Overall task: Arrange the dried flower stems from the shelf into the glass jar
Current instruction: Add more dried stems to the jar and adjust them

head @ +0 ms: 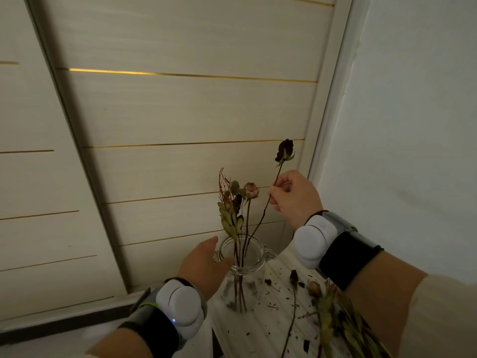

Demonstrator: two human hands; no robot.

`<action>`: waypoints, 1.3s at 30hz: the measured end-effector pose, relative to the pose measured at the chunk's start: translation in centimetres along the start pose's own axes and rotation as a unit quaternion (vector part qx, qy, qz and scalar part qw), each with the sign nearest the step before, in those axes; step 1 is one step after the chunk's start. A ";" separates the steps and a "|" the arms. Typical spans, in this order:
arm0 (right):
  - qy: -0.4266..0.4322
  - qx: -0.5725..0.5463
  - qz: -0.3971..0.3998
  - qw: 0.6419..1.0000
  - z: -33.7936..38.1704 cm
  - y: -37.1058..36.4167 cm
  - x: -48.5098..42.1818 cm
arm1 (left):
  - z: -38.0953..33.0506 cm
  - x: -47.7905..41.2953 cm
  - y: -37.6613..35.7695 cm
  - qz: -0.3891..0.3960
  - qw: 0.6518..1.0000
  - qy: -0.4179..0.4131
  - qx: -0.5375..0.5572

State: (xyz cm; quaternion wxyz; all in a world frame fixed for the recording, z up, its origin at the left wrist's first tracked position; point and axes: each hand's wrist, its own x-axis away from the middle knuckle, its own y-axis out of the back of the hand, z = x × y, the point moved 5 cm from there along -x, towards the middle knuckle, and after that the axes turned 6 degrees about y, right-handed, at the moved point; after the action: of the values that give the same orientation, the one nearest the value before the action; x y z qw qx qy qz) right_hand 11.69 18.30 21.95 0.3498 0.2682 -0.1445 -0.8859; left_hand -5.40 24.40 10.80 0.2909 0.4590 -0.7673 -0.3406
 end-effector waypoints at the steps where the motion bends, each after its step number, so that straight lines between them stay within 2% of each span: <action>1: -0.002 0.007 0.002 1.000 -0.4 -0.4 0.0 | 0.2 -0.3 -0.5 0.012 1.000 -0.007 -0.025; 6: -0.006 0.046 0.030 0.998 -2.4 -1.9 0.0 | 0.6 -0.8 -2.3 0.038 0.992 -0.026 -0.122; 13: -0.023 0.109 0.068 0.991 -4.9 -3.3 0.2 | 1.0 -1.0 -3.1 0.026 0.991 -0.037 -0.126; 22: -0.040 0.133 0.085 0.987 -6.9 -4.4 0.8 | 1.1 -0.9 -3.7 0.010 0.989 -0.052 -0.138; 29: -0.054 0.159 0.135 0.976 -8.4 -5.6 1.7 | 1.1 -1.1 -4.2 0.003 0.990 -0.052 -0.128; 39: -0.084 0.130 0.120 0.981 -10.3 -6.3 2.4 | 1.1 -1.3 -4.6 -0.004 0.991 -0.048 -0.123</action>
State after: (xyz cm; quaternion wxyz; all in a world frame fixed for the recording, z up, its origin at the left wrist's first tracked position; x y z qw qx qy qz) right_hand 12.72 20.42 9.90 0.4025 0.2161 -0.3183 -0.8306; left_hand -3.36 24.22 6.33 0.3065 0.4055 -0.7311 -0.4551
